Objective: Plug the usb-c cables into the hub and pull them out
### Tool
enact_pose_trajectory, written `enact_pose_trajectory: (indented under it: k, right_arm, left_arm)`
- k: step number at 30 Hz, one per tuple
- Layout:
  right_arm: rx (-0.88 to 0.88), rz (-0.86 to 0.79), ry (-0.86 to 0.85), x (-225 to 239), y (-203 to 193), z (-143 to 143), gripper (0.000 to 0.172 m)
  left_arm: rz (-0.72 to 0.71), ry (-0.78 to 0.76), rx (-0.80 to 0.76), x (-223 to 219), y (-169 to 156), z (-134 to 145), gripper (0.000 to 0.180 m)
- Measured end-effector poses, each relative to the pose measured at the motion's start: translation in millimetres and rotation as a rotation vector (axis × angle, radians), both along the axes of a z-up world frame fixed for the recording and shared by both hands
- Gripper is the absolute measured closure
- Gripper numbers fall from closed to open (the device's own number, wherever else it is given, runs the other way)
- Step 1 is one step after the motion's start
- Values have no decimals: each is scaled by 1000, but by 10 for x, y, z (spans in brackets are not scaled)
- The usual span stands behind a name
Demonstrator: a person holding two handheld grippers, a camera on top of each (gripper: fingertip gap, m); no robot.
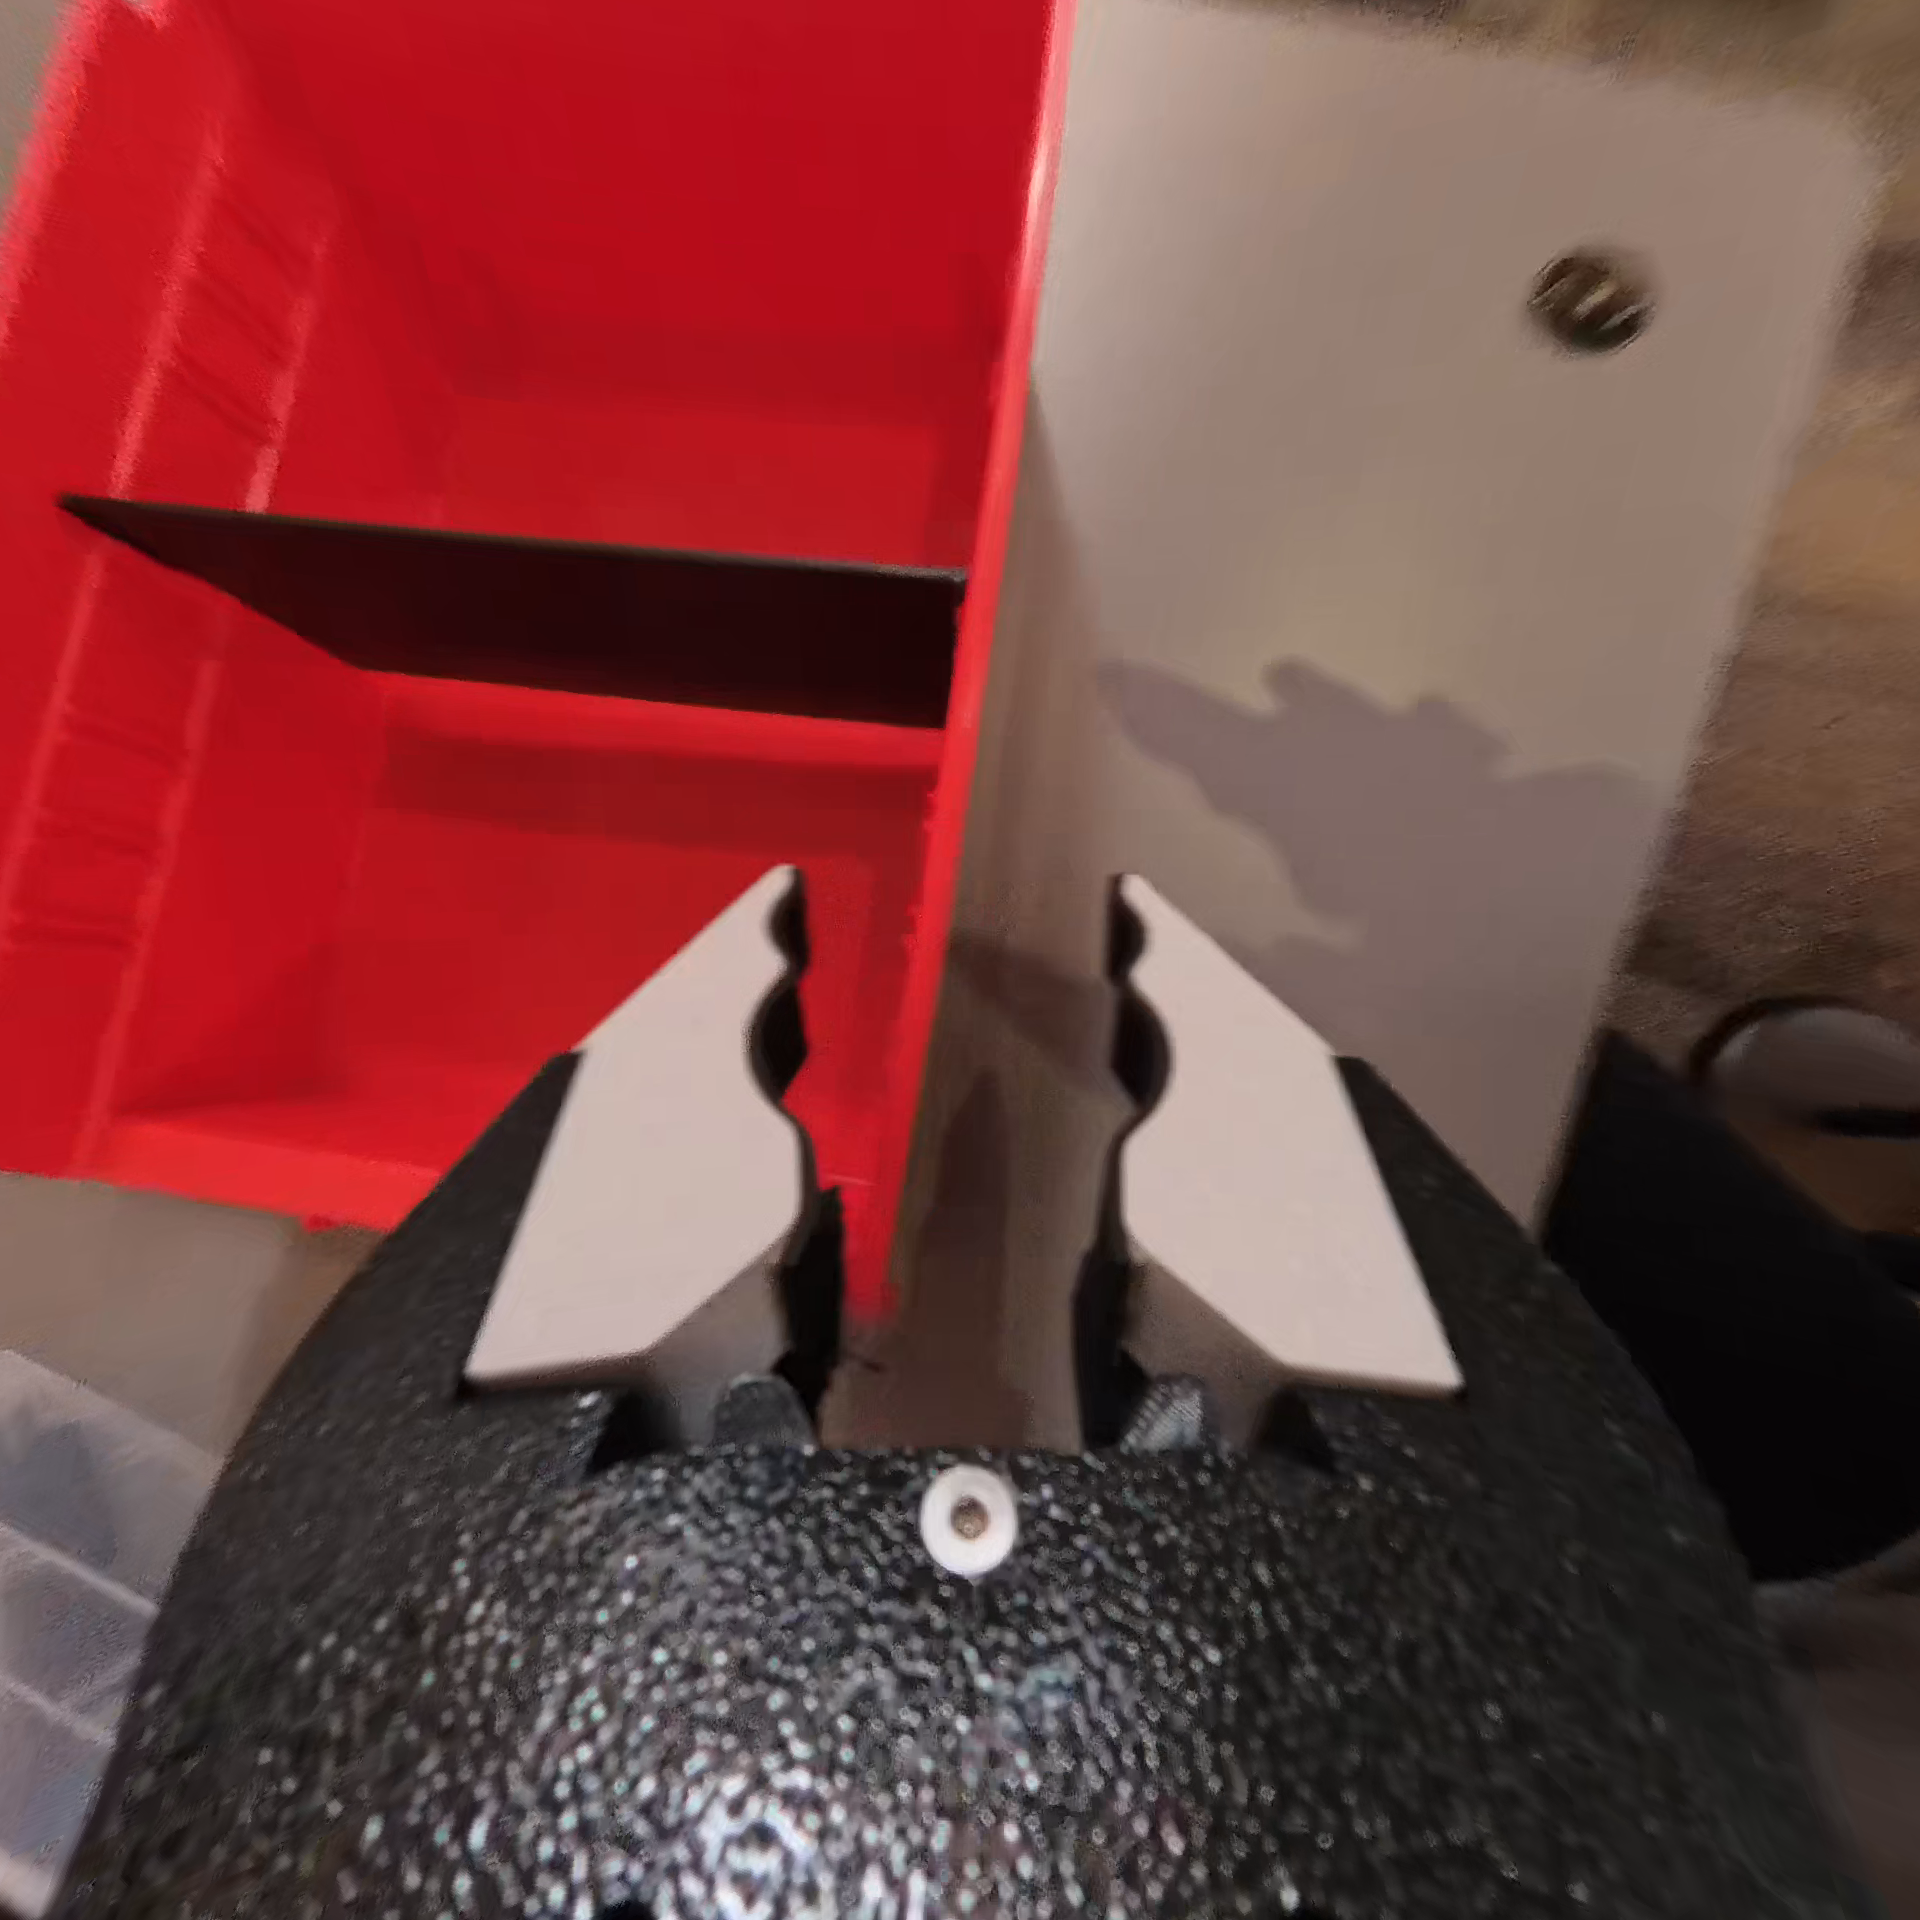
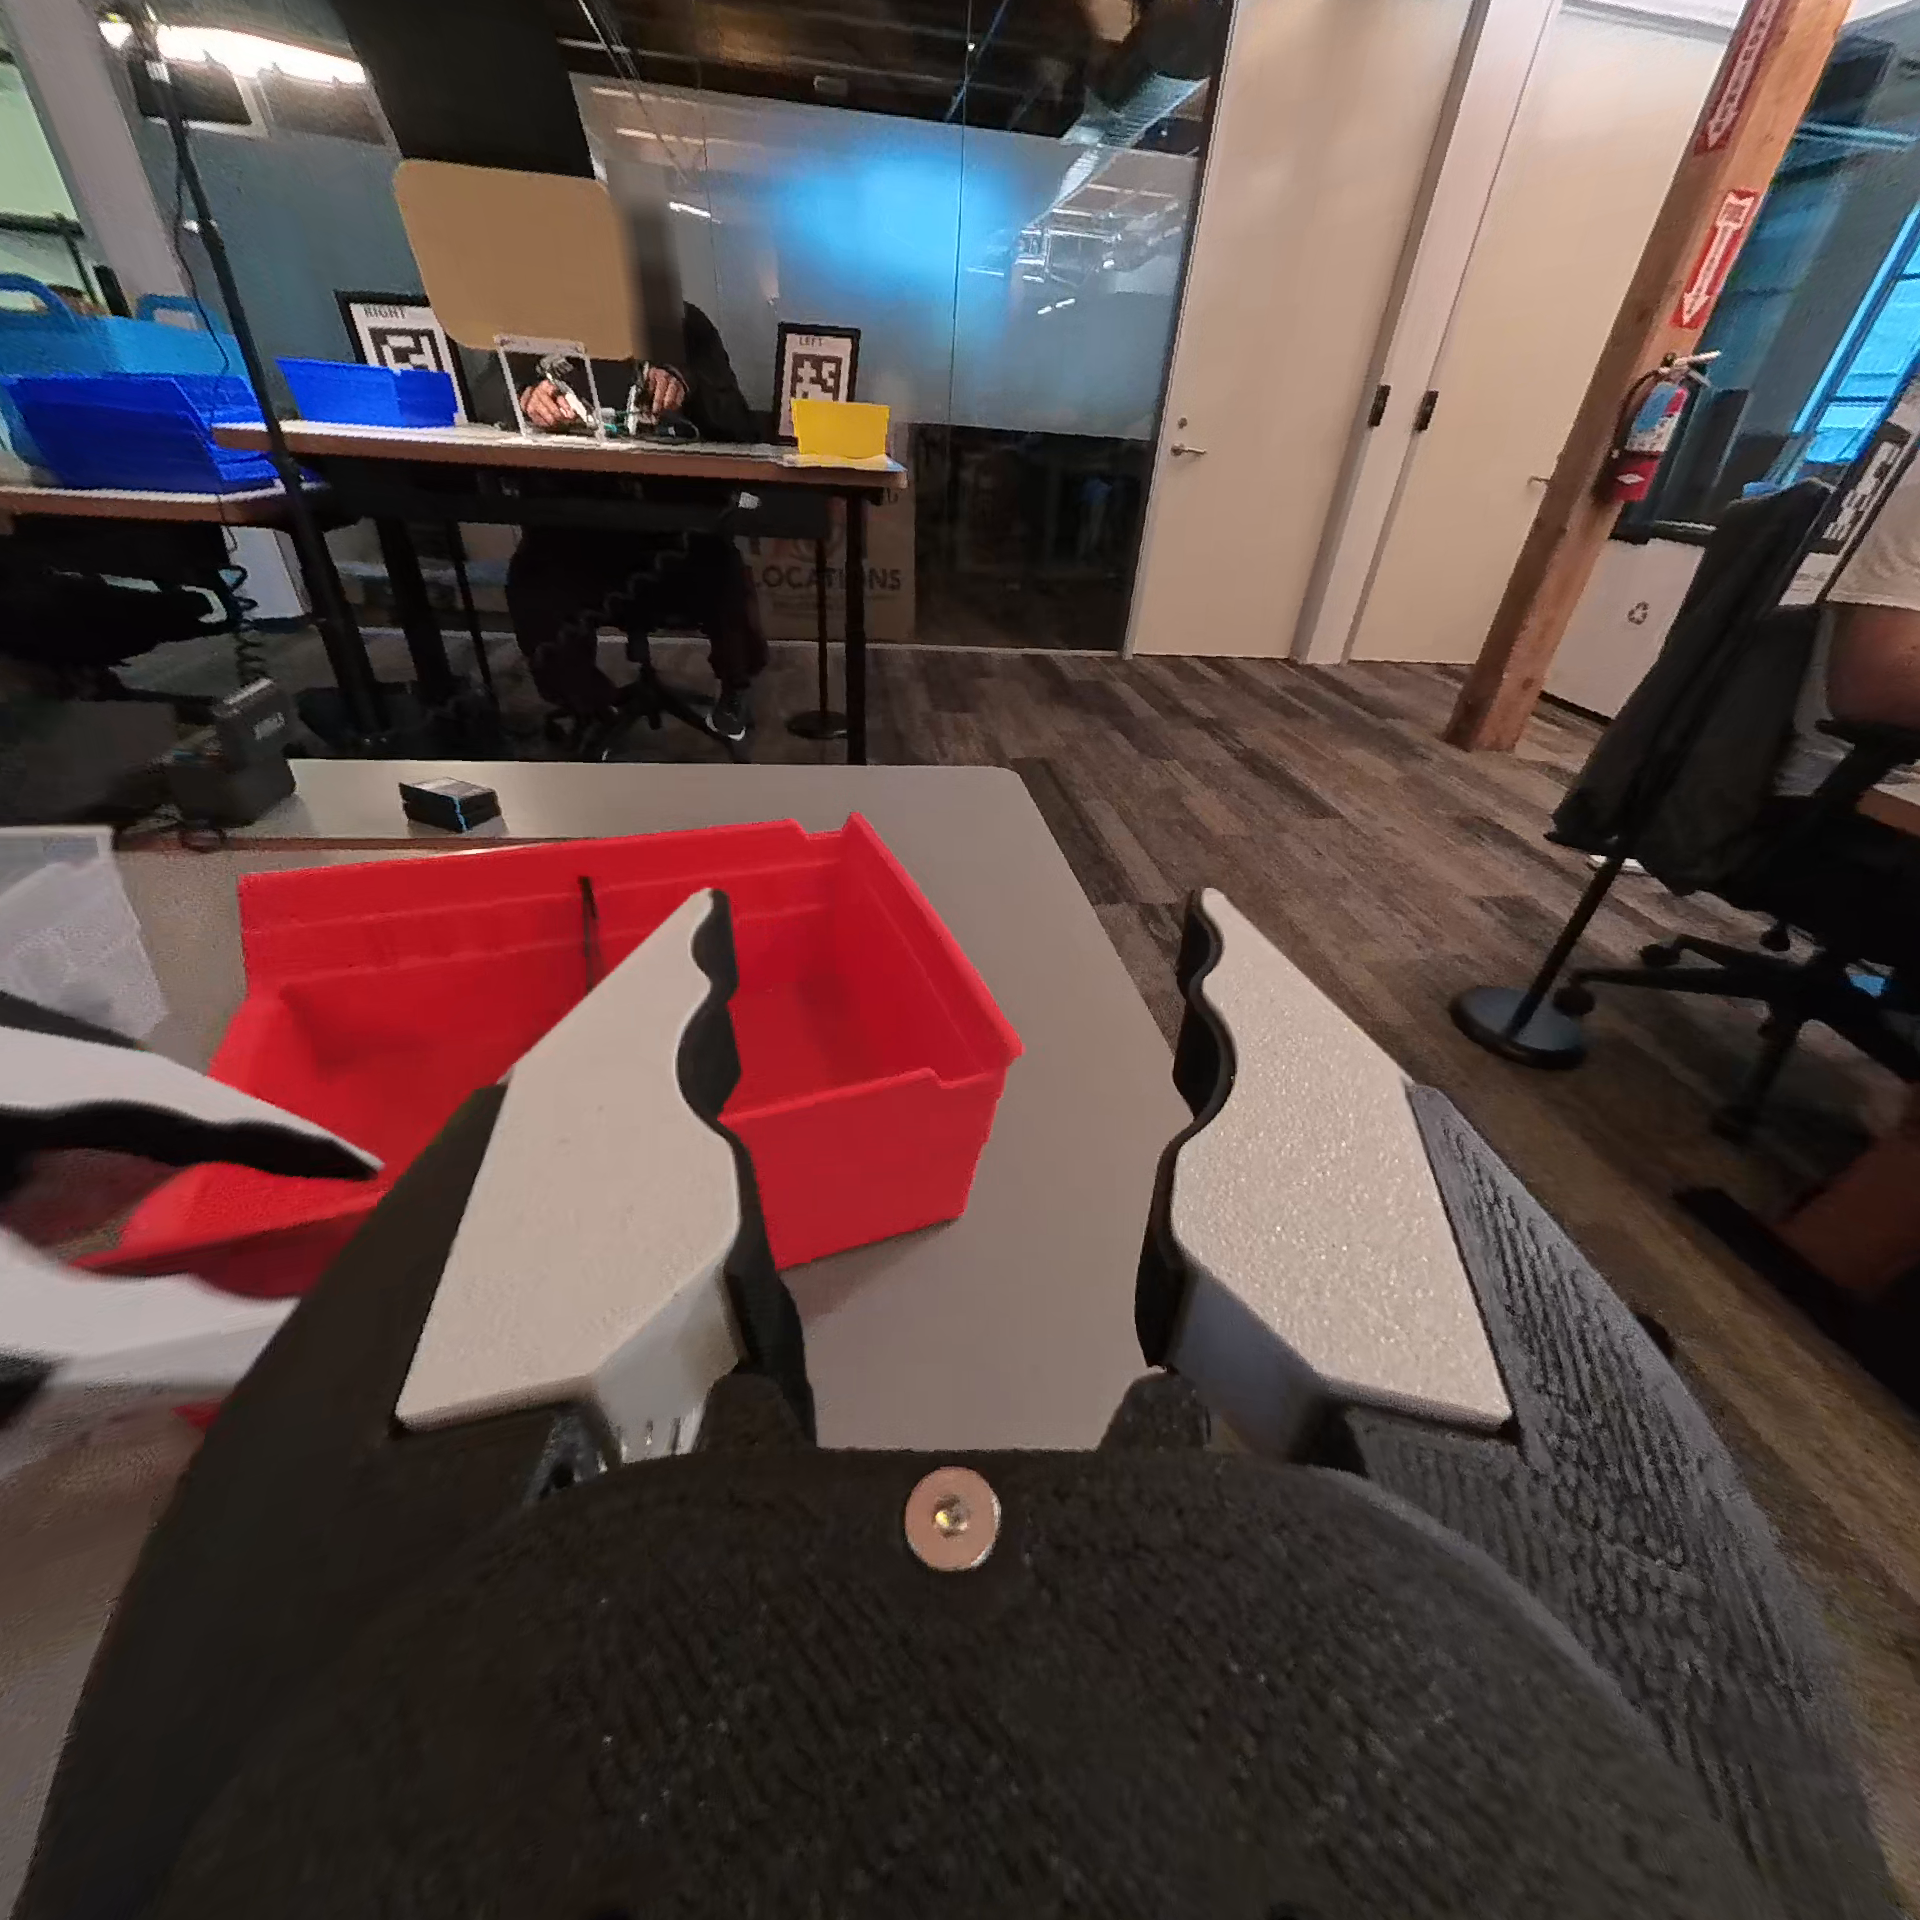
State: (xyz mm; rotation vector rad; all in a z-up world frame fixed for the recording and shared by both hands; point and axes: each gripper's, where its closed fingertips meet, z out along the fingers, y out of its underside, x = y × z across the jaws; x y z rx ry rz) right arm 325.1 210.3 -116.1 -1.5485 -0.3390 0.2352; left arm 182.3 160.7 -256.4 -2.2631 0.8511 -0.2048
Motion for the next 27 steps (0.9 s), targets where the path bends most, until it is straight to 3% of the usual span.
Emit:
enact_pose_trajectory:
  k: [2, 4, 6, 9, 11, 14, 19, 22, 24, 25, 27]
  right_arm:
    - [26, 2, 19, -122, -34, 24, 87]
    - [67, 18, 33, -325, -92, 57, 88]
    - [61, 45, 23, -592, -154, 35, 83]
    - [-34, 39, -34, -985, -246, -170, 49]
    - [-83, -15, -81, -1154, -303, -375, 34]
    - [-145, -4, -34, -1523, -426, -690, 27]
    - [-226, -98, -187, -1924, -436, -1194, 24]
    - [-253, -226, -267, -1779, -321, -1409, 32]
    - [-290, -215, -252, -1681, -358, -1460, 38]
    - [-289, -212, -250, -1592, -395, -1445, 46]
    - [-278, -212, -264, -1336, -476, -1418, 71]
  left_arm:
    - [-6, -101, 77, -58, -259, 349, 86]
    - [53, -123, 241, -405, -499, 682, 65]
    - [184, -139, 410, -966, -722, 980, 62]
    - [461, -145, 580, -2038, -1132, 1166, 61]
    - [656, -159, 630, -2706, -1426, 1104, 59]
    - [824, -145, 569, -3295, -1732, 740, 53]
    - [857, -83, 434, -3485, -1740, 183, 49]
    - [875, 14, 434, -3590, -1694, 41, 65]
    - [896, 66, 459, -3711, -1710, 35, 82]
    - [898, 71, 466, -3763, -1728, 39, 93]
    - [910, 10, 452, -3836, -1750, 16, 97]
